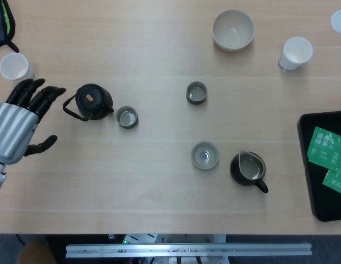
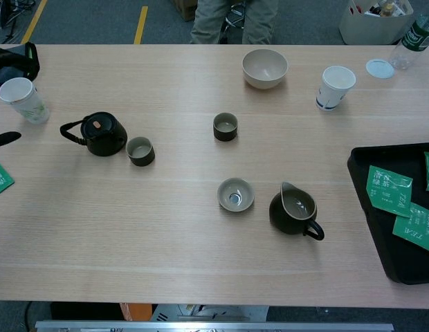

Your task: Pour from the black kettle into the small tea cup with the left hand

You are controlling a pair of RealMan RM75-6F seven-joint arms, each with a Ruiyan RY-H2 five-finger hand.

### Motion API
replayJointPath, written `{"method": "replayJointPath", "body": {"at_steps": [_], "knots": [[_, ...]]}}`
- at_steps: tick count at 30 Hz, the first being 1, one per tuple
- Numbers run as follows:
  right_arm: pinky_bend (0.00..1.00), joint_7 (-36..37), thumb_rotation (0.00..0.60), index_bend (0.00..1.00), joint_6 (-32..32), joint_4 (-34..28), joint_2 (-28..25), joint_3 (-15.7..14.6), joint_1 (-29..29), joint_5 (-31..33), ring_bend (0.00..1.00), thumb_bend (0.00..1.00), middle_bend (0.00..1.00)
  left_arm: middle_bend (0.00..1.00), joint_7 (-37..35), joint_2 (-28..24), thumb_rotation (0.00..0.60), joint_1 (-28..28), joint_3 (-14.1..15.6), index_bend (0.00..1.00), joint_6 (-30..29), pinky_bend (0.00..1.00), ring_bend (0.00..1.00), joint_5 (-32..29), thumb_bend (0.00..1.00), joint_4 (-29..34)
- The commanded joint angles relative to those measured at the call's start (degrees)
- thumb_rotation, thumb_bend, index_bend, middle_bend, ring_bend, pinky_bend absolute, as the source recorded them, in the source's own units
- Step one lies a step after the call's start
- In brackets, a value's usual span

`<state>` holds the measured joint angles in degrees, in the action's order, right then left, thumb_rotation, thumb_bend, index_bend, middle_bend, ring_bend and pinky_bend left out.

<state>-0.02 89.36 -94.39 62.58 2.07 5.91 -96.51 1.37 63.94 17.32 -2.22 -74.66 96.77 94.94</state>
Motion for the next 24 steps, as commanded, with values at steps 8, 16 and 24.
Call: {"method": "replayJointPath", "body": {"at_steps": [8,16,24], "knots": [[0.24,1.4,0.6,0.33,-0.2,1.4,0.4,-0.5,-0.3,0.5,0.22,0.14,0.33,0.2,3.0,5.1,0.6,5.7,0.1,0.12,8.3,0.11,0.1,-1.3,0.2,-2.6],[0.24,2.4,0.6,0.33,0.3,2.3,0.4,-0.8,-0.8,0.8,0.22,0.14,0.33,0.2,3.3,10.7,0.6,8.4,1.0,0.12,11.2,0.11,0.1,-1.6,0.2,-9.0],[0.24,2.8,0.6,0.33,0.0,2.8,0.7,-0.8,-0.8,1.1,0.22,0.14,0.33,0.2,1.1,15.3,0.6,10.4,1.5,0.12,12.4,0.11,0.1,-1.8,0.2,-16.5]]}}
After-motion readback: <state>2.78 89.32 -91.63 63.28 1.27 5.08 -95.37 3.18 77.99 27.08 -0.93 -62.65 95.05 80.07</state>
